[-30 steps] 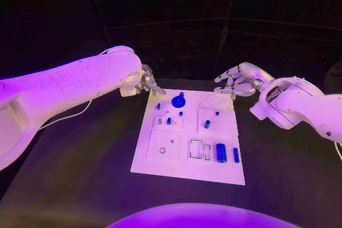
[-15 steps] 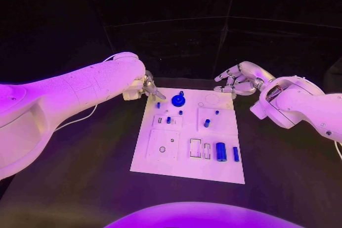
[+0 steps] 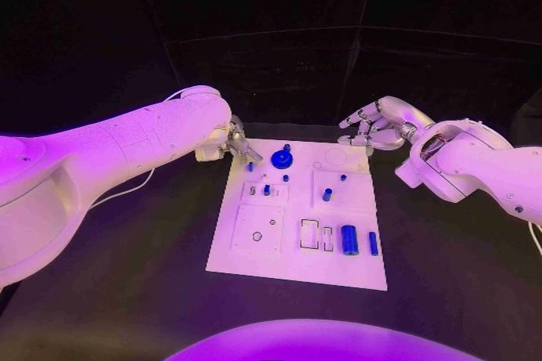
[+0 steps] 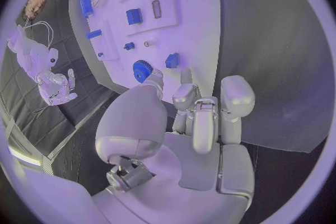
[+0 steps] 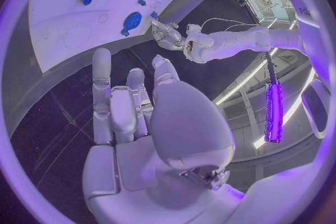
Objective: Assemble the parts on the task board
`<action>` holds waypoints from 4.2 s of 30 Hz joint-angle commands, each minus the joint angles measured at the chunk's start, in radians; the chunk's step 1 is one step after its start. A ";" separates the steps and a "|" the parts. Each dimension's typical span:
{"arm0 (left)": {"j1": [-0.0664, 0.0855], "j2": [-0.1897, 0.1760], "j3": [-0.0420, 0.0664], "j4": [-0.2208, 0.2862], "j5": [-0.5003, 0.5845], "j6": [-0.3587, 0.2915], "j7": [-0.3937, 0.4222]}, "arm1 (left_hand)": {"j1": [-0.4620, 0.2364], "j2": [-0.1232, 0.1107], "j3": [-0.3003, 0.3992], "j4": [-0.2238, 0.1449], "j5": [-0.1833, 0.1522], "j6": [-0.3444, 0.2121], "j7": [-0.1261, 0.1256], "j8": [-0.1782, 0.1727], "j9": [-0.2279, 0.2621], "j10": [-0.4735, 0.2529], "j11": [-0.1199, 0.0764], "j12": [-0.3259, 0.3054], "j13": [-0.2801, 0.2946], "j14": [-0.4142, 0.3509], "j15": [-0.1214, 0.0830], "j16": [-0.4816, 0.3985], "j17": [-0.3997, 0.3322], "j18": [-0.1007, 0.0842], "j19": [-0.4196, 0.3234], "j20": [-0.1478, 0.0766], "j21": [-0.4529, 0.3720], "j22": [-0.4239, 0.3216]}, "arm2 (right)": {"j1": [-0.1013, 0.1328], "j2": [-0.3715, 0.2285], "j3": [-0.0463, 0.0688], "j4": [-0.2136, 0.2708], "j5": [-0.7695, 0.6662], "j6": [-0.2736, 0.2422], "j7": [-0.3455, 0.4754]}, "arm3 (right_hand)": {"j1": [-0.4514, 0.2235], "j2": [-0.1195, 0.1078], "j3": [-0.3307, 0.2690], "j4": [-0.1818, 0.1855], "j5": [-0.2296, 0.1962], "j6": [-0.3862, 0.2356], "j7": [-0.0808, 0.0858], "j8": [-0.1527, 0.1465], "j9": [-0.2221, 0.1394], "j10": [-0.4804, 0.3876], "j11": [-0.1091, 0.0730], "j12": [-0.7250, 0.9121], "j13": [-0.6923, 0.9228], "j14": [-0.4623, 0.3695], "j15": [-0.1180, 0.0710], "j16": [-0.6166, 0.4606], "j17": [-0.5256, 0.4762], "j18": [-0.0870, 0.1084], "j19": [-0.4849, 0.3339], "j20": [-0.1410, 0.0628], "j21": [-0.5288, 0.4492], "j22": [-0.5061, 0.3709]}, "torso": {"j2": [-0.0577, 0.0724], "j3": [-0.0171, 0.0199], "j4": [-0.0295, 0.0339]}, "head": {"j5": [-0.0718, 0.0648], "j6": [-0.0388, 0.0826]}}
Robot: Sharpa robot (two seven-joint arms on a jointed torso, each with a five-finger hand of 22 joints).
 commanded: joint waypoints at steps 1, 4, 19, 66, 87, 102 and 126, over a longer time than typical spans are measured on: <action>0.001 0.001 0.000 0.006 -0.008 0.024 0.013 | 0.009 0.002 -0.006 -0.001 -0.003 0.005 0.001 -0.001 -0.001 -0.001 -0.006 0.005 0.000 0.104 0.003 0.003 0.263 -0.006 0.004 0.000 0.003 0.002 | 0.002 0.001 0.001 0.000 -0.001 -0.002 0.009 | 0.002 -0.002 -0.002 0.006 0.002 -0.008 0.001 0.005 0.000 -0.001 -0.005 -0.002 -0.001 0.012 -0.006 -0.003 0.001 0.014 0.007 -0.002 -0.005 -0.001 | 0.000 -0.0001 -0.0006 | 0.001 -0.001; 0.001 -0.002 0.000 0.015 -0.007 0.031 0.012 | 0.018 0.009 -0.008 -0.003 -0.002 0.007 0.000 -0.001 -0.003 -0.001 -0.006 0.006 0.000 0.104 0.003 0.003 0.263 -0.006 0.004 0.001 0.002 0.001 | 0.002 0.002 0.001 -0.001 -0.001 -0.002 0.009 | 0.002 -0.002 -0.002 0.006 0.002 -0.008 0.001 0.005 0.000 -0.001 -0.005 -0.002 -0.001 0.012 -0.006 -0.003 0.001 0.014 0.007 -0.002 -0.005 -0.001 | 0.000 0.0001 -0.0007 | 0.001 0.000; 0.001 -0.005 0.000 0.026 -0.007 0.042 0.008 | 0.079 0.045 -0.008 -0.030 -0.002 0.013 0.001 -0.003 -0.014 -0.001 -0.005 0.006 -0.003 0.104 0.005 0.003 0.263 -0.006 0.002 0.001 -0.001 0.001 | 0.002 0.002 0.001 -0.004 -0.001 -0.001 0.008 | 0.005 0.000 0.000 0.006 0.003 -0.008 0.000 0.005 0.001 -0.001 -0.006 -0.002 -0.001 0.012 -0.006 -0.004 0.001 0.014 0.007 -0.002 -0.005 -0.002 | -0.001 -0.0002 -0.0035 | 0.005 -0.003; 0.003 -0.182 0.001 0.305 0.058 -0.174 0.045 | 0.181 0.006 0.523 -0.298 -0.002 0.001 -0.002 0.014 -0.042 0.011 -0.011 -0.020 -0.034 0.104 0.003 0.003 0.263 -0.007 0.008 0.001 -0.002 0.021 | 0.002 -0.003 0.001 -0.008 0.001 -0.002 0.009 | 0.009 0.002 0.002 0.007 0.005 -0.008 0.000 0.006 0.000 -0.002 -0.006 -0.002 -0.003 0.012 -0.006 -0.006 0.000 0.014 0.008 -0.002 -0.006 -0.003 | -0.004 -0.0006 -0.0015 | 0.017 -0.014; -0.044 -0.309 -0.004 0.513 0.017 -0.322 0.048 | 0.152 -0.021 0.590 -0.308 -0.002 0.003 -0.004 0.033 -0.036 0.018 -0.013 -0.022 -0.041 0.104 0.002 0.003 0.263 -0.009 0.015 -0.001 0.005 0.033 | 0.002 0.002 0.000 -0.019 0.003 0.001 0.010 | 0.009 0.002 0.002 0.007 0.005 -0.008 0.000 0.006 0.000 -0.002 -0.006 -0.002 -0.003 0.012 -0.006 -0.006 0.000 0.014 0.008 -0.002 -0.006 -0.003 | -0.006 -0.0016 0.0009 | 0.021 -0.023; -0.052 -0.311 -0.014 0.535 0.000 -0.248 0.016 | 0.148 -0.022 0.596 -0.308 -0.002 0.004 -0.005 0.035 -0.036 0.018 -0.013 -0.023 -0.042 0.104 0.002 0.003 0.263 -0.008 0.014 -0.001 0.003 0.031 | 0.002 0.005 0.000 -0.022 0.005 0.005 0.011 | 0.009 0.002 0.002 0.007 0.005 -0.008 0.000 0.006 0.000 -0.002 -0.006 -0.002 -0.003 0.012 -0.006 -0.006 0.000 0.014 0.008 -0.002 -0.006 -0.003 | -0.005 -0.0008 0.0019 | 0.020 -0.026; -0.053 -0.298 -0.028 0.524 -0.008 -0.218 0.017 | 0.133 -0.026 0.609 -0.302 -0.002 0.006 -0.006 0.041 -0.034 0.020 -0.014 -0.022 -0.041 0.104 0.002 0.003 0.263 -0.008 0.013 -0.001 0.001 0.030 | 0.002 0.006 0.000 -0.021 0.006 0.006 0.012 | 0.010 0.002 0.001 0.009 0.006 -0.009 0.000 0.006 0.000 -0.003 -0.006 -0.004 -0.006 0.012 -0.006 -0.006 0.001 0.014 0.009 -0.003 -0.008 -0.004 | -0.006 -0.0009 0.0019 | 0.021 -0.032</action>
